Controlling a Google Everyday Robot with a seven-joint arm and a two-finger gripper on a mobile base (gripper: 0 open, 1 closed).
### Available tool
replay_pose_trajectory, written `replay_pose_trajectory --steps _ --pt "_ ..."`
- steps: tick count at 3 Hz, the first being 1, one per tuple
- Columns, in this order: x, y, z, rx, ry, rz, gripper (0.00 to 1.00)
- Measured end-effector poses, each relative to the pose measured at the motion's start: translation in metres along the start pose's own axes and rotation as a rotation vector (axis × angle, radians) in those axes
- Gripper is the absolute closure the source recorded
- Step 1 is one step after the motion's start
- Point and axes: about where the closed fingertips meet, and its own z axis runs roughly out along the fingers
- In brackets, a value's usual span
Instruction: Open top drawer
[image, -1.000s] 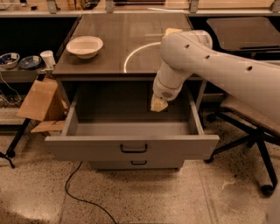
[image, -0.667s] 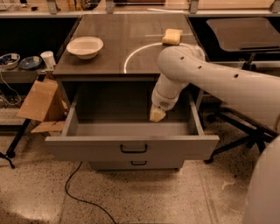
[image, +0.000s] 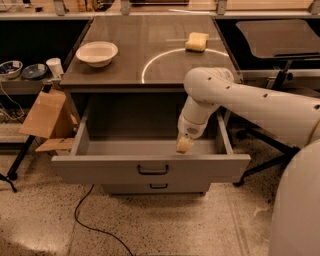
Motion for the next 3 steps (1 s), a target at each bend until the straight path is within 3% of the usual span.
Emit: replay_pose_trajectory --steps 1,3 --pt "0.023 0.019 0.001 -0.056 0.026 0.012 0.5" --pt "0.045 0.046 -0.01 -0.127 0.054 -0.019 0.04"
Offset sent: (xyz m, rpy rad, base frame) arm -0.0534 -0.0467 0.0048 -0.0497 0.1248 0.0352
